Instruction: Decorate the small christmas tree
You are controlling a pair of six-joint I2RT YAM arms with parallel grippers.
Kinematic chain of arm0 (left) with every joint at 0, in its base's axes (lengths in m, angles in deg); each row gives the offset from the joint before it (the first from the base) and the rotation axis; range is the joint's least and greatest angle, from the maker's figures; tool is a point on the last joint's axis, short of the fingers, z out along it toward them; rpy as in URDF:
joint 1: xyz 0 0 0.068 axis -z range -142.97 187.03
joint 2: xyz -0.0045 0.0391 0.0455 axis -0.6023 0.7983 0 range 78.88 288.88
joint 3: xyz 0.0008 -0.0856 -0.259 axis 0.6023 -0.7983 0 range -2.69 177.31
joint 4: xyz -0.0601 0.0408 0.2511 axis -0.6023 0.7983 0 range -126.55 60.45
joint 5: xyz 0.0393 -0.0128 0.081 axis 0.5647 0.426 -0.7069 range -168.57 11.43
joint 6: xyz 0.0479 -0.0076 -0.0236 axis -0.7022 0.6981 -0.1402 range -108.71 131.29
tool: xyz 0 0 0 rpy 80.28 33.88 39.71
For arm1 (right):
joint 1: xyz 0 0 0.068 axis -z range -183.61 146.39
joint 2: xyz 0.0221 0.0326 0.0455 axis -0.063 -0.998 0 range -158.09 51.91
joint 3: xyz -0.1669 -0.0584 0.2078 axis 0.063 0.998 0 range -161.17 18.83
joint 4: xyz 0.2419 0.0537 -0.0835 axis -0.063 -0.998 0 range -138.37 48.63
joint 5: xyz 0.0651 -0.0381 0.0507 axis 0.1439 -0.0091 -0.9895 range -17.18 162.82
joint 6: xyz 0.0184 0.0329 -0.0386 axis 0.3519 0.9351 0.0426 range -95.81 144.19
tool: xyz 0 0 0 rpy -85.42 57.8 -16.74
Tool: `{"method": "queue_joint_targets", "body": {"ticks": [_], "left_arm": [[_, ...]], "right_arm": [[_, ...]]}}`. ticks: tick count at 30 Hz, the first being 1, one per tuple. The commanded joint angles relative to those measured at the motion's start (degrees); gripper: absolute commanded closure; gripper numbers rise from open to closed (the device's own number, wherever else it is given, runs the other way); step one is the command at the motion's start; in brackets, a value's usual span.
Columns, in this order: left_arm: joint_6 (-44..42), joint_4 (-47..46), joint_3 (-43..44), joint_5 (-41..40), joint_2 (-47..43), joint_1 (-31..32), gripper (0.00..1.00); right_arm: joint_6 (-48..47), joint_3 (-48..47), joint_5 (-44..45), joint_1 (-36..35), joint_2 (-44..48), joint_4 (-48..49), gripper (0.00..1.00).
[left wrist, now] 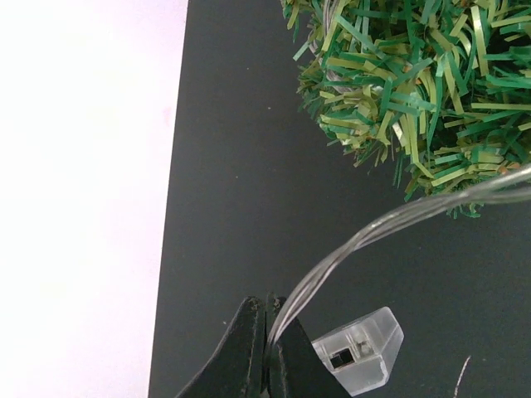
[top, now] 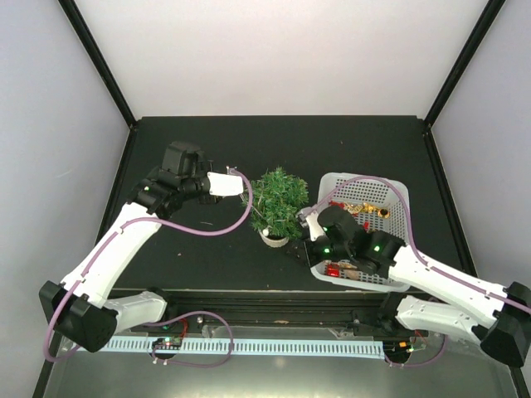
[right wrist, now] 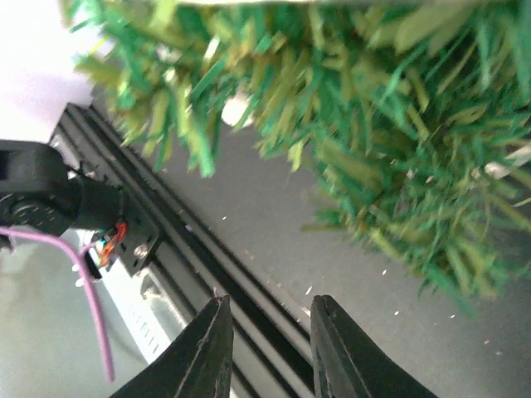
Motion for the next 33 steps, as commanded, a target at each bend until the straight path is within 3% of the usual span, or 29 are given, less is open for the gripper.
{"method": "queue_joint_targets", "body": {"ticks": [1,7,22,33], "left_arm": [[1.8,-1.3,2.5,1.6,1.1,-0.5,0.98],[3.5,-1.5,1.7,2.9,0.7,-0.4,0.99],[4.6,-6.8,-4.7,4.2,-2.3,1.4,0.98],[5.9,-11.8,-7.1,-0.2,-1.4,6.1,0.98]], "right_arm": [[-0.9,-2.6,6.2,-0.3,-4.0,2.6,0.72],[-1.3,-3.4,10.9,1.4,-6.3,1.7,0.73],[-8.3,-7.8,10.2,12.2,-10.0,-0.7,0.74],[-13.9,-10.8,8.2,20.5,-15.4,-1.6,0.73]]}}
